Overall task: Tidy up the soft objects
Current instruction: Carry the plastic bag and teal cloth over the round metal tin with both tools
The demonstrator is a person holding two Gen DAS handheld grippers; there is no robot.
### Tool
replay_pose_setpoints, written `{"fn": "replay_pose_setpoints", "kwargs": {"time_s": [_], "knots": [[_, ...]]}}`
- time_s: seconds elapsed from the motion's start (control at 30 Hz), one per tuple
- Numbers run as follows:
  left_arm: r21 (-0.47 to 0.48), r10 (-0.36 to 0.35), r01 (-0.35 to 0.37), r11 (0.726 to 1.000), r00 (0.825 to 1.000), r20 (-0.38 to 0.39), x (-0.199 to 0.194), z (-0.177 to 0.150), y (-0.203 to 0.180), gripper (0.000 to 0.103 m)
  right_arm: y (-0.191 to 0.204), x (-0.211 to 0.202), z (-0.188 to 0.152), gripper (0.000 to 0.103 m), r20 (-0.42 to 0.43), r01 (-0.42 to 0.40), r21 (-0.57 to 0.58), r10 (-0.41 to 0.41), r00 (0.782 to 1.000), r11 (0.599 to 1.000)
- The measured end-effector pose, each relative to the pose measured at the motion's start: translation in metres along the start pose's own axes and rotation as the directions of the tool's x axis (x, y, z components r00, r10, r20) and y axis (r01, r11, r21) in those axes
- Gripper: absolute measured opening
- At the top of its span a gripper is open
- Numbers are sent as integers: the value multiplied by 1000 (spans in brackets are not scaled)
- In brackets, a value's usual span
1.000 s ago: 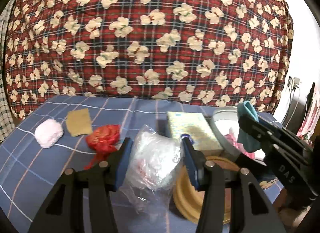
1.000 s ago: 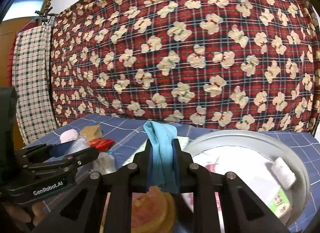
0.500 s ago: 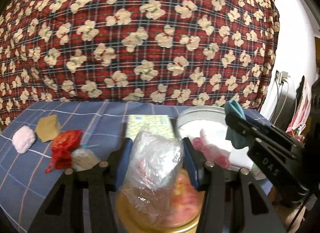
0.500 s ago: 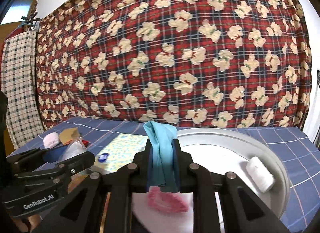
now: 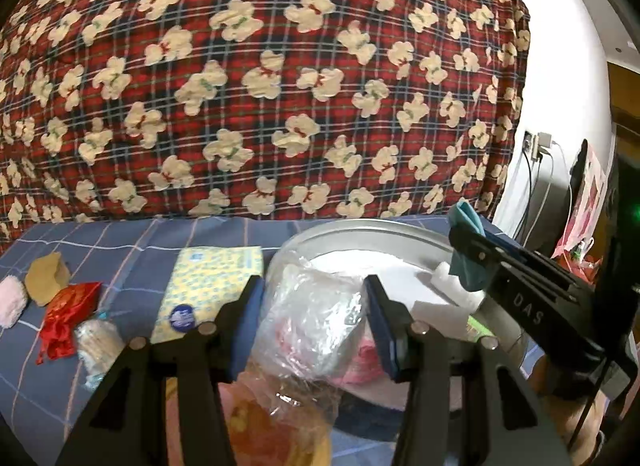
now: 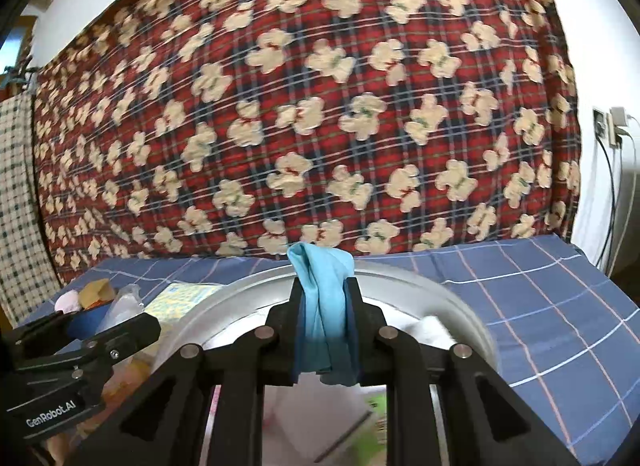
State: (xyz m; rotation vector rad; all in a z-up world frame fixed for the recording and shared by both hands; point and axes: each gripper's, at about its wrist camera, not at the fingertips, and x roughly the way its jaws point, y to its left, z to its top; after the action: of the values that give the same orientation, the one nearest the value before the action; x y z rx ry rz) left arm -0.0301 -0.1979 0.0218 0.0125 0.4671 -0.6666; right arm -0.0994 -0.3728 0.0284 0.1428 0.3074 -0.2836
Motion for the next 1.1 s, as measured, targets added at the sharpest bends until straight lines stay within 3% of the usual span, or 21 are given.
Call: {"fn": "replay_pose_setpoints", "kwargs": {"time_s": [0.43,0.77,1.1], "knots": [[44,-49,50,998,998,-26,30,7,-49,50,-39,10,4,20,-28,67,21,-67,997,997],[82,-6,15,997,994,-109,58,-1,-73,50,-50,26,0,20,-99,55,50,-50,994,997],[117,29,-13,993,990,-137,70,-7,-81,50,-44,35,-3,20,-130,57,15,-54,990,998]]}}
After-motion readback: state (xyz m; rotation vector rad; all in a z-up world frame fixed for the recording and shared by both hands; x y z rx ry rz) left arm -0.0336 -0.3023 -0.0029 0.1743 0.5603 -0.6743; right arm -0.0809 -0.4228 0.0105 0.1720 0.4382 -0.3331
